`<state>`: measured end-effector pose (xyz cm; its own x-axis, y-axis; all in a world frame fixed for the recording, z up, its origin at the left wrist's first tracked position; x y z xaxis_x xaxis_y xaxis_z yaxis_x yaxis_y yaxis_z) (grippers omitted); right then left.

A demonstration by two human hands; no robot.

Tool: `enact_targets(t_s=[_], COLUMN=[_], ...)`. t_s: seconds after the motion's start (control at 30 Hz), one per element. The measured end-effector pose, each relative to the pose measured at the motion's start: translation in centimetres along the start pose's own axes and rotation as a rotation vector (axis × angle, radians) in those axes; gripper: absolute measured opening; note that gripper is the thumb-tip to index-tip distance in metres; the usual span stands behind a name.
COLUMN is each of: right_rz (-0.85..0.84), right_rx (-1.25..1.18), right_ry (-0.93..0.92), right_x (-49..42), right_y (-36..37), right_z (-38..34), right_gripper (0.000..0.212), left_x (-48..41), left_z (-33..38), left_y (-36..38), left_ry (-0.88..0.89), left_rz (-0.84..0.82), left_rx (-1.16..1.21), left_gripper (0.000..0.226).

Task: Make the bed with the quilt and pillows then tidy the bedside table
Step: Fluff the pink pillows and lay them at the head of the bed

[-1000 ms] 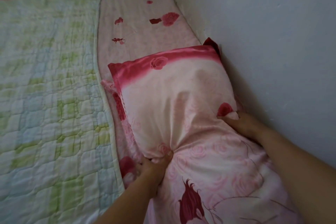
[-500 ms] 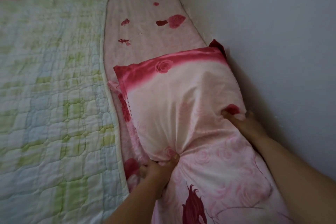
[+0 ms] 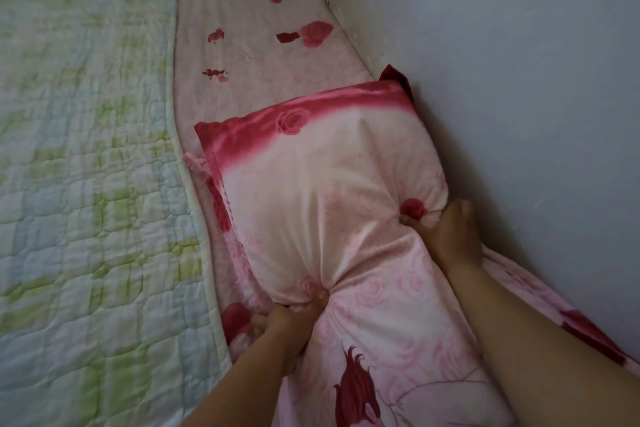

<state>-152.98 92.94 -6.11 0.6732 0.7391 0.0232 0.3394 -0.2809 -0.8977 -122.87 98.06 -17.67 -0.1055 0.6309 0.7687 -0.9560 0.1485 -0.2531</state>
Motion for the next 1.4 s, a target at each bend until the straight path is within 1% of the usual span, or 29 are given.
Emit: enact_targets(t_s=[0.1, 0.13, 0.2, 0.23, 0.33, 0.47, 0.57, 0.6, 0.7, 0.8, 0.87, 0.9, 0.97, 1.03, 1.1, 1.13, 1.23, 1.27, 1.4], right_rz=[-0.04, -0.025, 0.035, 0.063, 0.116, 0.108, 0.075, 0.102, 0.19, 0.251, 0.259, 0.23, 0.121, -0.031, -0.098, -0.116, -0.193, -0.2, -0.193], right_rx=[0.071, 0.092, 0.127, 0.146, 0.192, 0.186, 0.183, 0.197, 0.231, 0.218, 0.23, 0.25, 0.273, 0.256, 0.193, 0.17, 0.182, 0.195, 0.192], right_ry=[0.003, -0.019, -0.064, -0.081, -0.112, -0.158, -0.166, -0.184, -0.26, -0.29, -0.254, -0.202, -0.072, 0.028, 0.086, 0.108, 0.16, 0.174, 0.225], right_x=[0.0, 0.0, 0.1, 0.2, 0.4, 1.1, 2.2, 2.5, 3.7, 4.0, 3.6, 3.2, 2.7, 2.4, 2.2, 1.9, 1.4, 1.3, 0.5], right_y=[0.5, 0.5, 0.2, 0.0, -0.4, -0.3, 0.2, 0.2, 0.1, 0.0, 0.3, 0.5, 0.7, 0.8, 0.7, 0.7, 1.2, 1.3, 1.3], right_z=[-0.3, -0.6, -1.0, -1.1, -1.3, -1.9, -2.8, -3.0, -4.2, -4.2, -3.4, -2.7, -1.6, -0.8, -0.3, 0.1, 0.8, 1.0, 1.6], right_gripper=[0.079, 0.076, 0.072, 0.07, 0.068, 0.063, 0.057, 0.055, 0.055, 0.057, 0.061, 0.065, 0.073, 0.081, 0.086, 0.089, 0.099, 0.102, 0.113], left_x=[0.0, 0.0, 0.2, 0.2, -0.1, -0.5, -0.6, -0.5, 0.0, 0.1, 0.2, 0.3, 0.4, 0.7, 1.0, 1.1, 1.7, 1.9, 2.4], left_z=[0.0, 0.0, 0.2, 0.2, 0.2, -0.1, -0.3, -0.4, -0.1, 0.1, 0.2, 0.3, 0.5, 0.7, 0.8, 0.9, 0.9, 1.0, 1.2], left_y=[-0.1, -0.3, -0.4, -0.3, -0.2, -0.1, -0.3, -0.2, -0.3, -0.2, -0.2, -0.2, -0.2, -0.2, -0.3, -0.2, -0.6, -0.7, -0.9], left_ry=[-0.003, -0.006, -0.002, 0.001, -0.001, 0.0, -0.025, -0.03, -0.035, -0.02, -0.015, -0.016, -0.016, -0.006, 0.011, 0.019, 0.004, 0.003, 0.019], left_rz=[0.052, 0.079, 0.106, 0.103, 0.08, 0.064, 0.071, 0.066, 0.081, 0.078, 0.074, 0.078, 0.076, 0.07, 0.059, 0.056, 0.053, 0.052, 0.052], left_rx=[-0.07, -0.096, -0.128, -0.131, -0.11, -0.083, -0.136, -0.144, -0.143, -0.147, -0.137, -0.143, -0.146, -0.122, -0.094, -0.095, -0.127, -0.13, -0.119], left_gripper=[0.13, 0.13, 0.123, 0.121, 0.132, 0.126, 0.143, 0.146, 0.143, 0.132, 0.131, 0.132, 0.127, 0.116, 0.113, 0.115, 0.137, 0.137, 0.116])
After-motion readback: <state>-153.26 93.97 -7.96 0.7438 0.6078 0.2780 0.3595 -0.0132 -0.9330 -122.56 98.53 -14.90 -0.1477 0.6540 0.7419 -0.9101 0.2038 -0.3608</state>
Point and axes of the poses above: each hand's wrist, its own x-axis away from the middle knuckle, its own y-axis out of the palm, z = x × y, the point moved 6 cm from there along -x, towards the middle knuckle, and after that the axes turned 4 degrees about y, right-handed, at the moved point
